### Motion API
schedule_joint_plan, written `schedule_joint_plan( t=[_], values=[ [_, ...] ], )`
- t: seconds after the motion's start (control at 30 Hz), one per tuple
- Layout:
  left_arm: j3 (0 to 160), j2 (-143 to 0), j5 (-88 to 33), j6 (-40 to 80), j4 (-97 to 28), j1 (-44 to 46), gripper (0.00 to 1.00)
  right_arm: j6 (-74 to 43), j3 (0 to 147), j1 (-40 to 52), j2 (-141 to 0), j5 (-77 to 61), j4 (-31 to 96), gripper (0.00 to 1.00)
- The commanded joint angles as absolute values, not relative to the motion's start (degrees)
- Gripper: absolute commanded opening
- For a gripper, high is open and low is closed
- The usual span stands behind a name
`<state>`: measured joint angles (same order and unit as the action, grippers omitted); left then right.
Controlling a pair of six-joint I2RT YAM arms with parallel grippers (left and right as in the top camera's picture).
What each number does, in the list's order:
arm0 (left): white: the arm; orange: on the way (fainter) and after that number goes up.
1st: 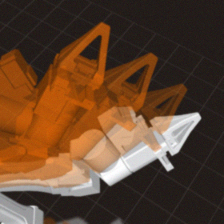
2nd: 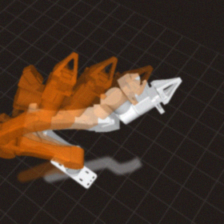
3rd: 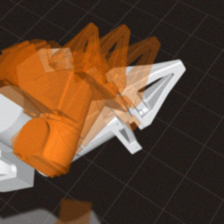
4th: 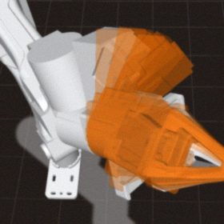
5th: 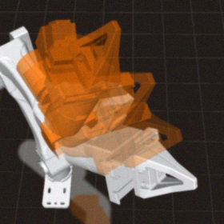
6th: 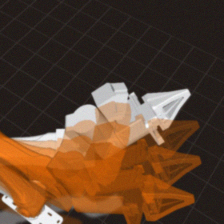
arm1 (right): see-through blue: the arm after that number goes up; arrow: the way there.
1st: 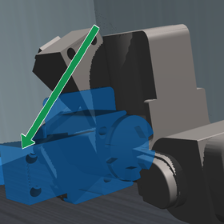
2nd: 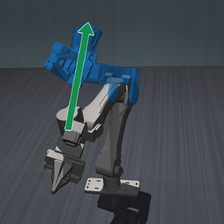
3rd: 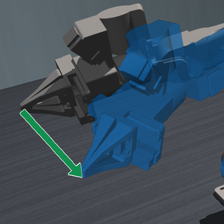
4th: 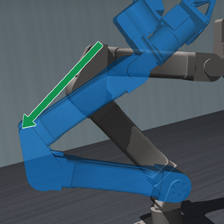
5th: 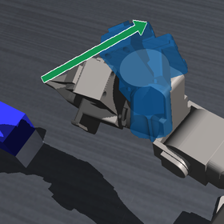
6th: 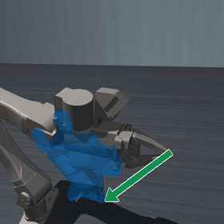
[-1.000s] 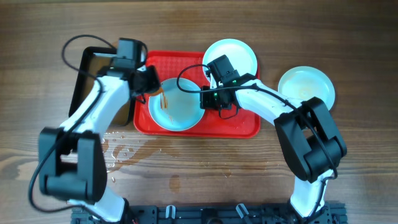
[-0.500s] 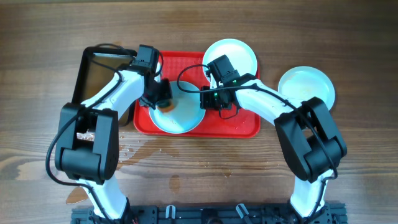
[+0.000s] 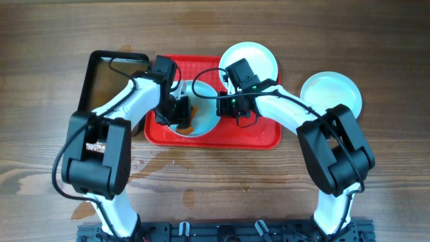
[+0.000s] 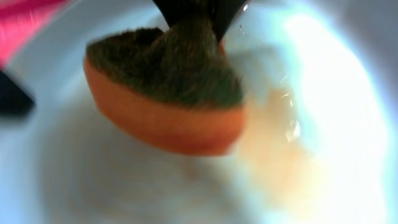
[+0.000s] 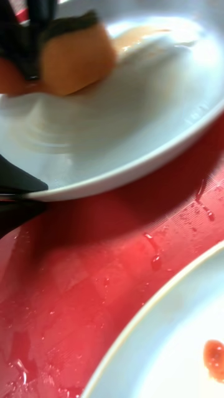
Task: Clean dirty plates on tray and stack at the side
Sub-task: 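Scrub the second plate with the sponge in left gripper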
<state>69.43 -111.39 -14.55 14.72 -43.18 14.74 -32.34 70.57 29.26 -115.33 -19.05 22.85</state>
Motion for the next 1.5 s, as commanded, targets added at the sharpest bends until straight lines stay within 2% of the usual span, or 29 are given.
schedule_joint_plan(
  t=[0.0,0.2,0.27,0.3,0.47,0.5,0.57,0.67,0.8,0.97,1.1,1.33,1.47],
  values=[
    [68.3,-114.0,12.4,26.6,-36.7,14.4,0.04,-31.7,71.1,29.5,-116.9,-20.6,23.1,0.05],
    [68.3,-114.0,13.6,29.0,-27.8,14.5,0.04,-31.7,71.1,29.5,-116.9,-20.6,23.0,0.04],
    [68.3,-114.0,10.4,28.8,-26.7,14.8,0.04,-31.6,71.1,29.5,-116.9,-20.6,23.0,0.04],
    [68.3,-114.0,6.5,26.8,-26.7,15.0,0.04,-31.6,71.1,29.5,-116.9,-20.6,23.0,0.04],
    [68.3,-114.0,-29.0,9.6,-30.4,15.0,0.04,-31.6,71.1,29.5,-116.9,-20.6,23.0,0.04],
    [68.3,-114.0,-34.0,7.6,-31.6,15.0,0.04,-31.6,71.1,29.5,-116.9,-20.6,22.9,0.05],
    [68.3,-114.0,-36.5,5.9,-34.2,15.0,0.04,-31.6,71.1,29.5,-116.9,-20.6,22.9,0.04],
    [68.3,-114.0,-31.6,5.6,-37.6,15.0,0.04,-31.6,71.1,29.5,-116.9,-20.6,23.0,0.04],
    [68.3,-114.0,-12.0,17.4,-45.8,14.9,0.04,-31.5,71.1,29.5,-116.9,-20.6,23.0,0.04],
    [68.3,-114.0,0.8,23.2,-52.1,14.9,0.04,-31.6,71.1,29.5,-116.9,-20.6,22.6,0.04],
    [68.3,-114.0,7.4,26.5,-45.7,14.9,0.04,-31.6,71.1,29.5,-116.9,-20.6,22.3,0.04],
    [68.3,-114.0,7.6,27.7,-22.6,18.2,0.04,-31.5,71.1,29.5,-116.9,-20.6,22.4,0.04],
    [68.3,-114.0,7.6,27.7,-17.0,19.6,0.04,-31.4,71.1,29.5,-116.9,-20.6,22.3,0.04]
  ],
)
